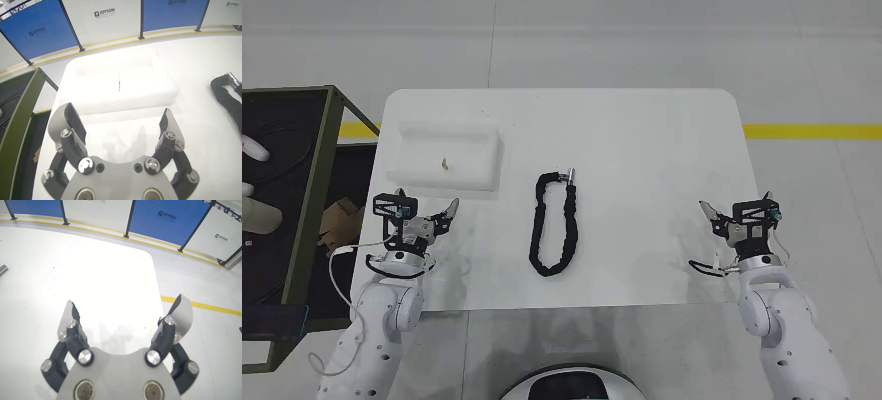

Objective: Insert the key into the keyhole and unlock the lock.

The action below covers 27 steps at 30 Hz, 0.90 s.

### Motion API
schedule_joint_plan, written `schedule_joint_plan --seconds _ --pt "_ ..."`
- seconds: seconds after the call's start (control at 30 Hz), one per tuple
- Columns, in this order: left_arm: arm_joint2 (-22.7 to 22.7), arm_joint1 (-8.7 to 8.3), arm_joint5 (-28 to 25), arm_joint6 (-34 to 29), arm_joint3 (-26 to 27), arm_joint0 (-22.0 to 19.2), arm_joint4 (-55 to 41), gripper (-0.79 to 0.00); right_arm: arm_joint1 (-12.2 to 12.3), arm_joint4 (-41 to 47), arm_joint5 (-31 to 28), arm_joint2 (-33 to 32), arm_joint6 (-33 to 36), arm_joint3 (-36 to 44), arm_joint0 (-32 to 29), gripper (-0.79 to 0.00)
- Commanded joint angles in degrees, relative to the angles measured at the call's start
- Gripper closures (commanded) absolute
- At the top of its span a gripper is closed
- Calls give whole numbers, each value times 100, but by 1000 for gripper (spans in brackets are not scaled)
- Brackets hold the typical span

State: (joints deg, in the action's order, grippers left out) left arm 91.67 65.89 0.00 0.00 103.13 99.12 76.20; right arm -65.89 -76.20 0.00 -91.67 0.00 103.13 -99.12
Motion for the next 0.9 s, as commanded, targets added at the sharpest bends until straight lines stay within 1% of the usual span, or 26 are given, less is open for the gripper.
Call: schedule_joint_plan --seconds 0.0,0.17,0.23,0.3,0.37,0.43,0.5,0.57,0.6,0.63,0.67,0.73,0.77,0.8,0.83,0.87 --pt "0 0 0 0 0 0 0 -785 0 0 0 0 0 0 0 -784" --pt "0 0 0 0 0 0 0 -785 0 0 0 0 0 0 0 -785" --pt "60 -1 -56 -161 121 -78 -124 -785 0 0 0 0 0 0 0 -785" --pt "255 -11 -127 -754 391 -295 -494 -785 0 0 0 0 0 0 0 -785" --pt "523 -33 -200 -1605 657 -650 -986 -785 0 0 0 0 0 0 0 -785" --pt "751 -72 -279 -2814 813 -1168 -1515 -785 0 0 0 0 0 0 0 -785" --pt "863 -124 -263 -4165 708 -1902 -1921 -785 0 0 0 0 0 0 0 -785" --pt "700 -181 -339 -5722 303 -2836 -2261 -785 0 0 0 0 0 0 0 -785" --pt "623 -205 -364 -6282 25 -3316 -2406 -785 0 0 0 0 0 0 0 -785" --pt "427 -233 -445 -6969 -291 -3734 -2324 -785 0 0 0 0 0 0 0 -785" --pt "228 -249 -544 -7511 -562 -4153 -2339 -785 0 0 0 0 0 0 0 -785" --pt "-125 -264 -766 -8332 -1185 -4862 -2467 -785 0 0 0 0 0 0 0 -785" --pt "-287 -267 -841 -8623 -1447 -5150 -2455 -785 0 0 0 0 0 0 0 -785" --pt "-421 -265 -898 -8755 -1670 -5381 -2461 -785 0 0 0 0 0 0 0 -785" --pt "-591 -265 -961 -8800 -1882 -5517 -2386 -785 0 0 0 0 0 0 0 -785" --pt "-754 -266 -1010 -8800 -2080 -5621 -2366 -760 0 0 0 0 0 0 0 -785"
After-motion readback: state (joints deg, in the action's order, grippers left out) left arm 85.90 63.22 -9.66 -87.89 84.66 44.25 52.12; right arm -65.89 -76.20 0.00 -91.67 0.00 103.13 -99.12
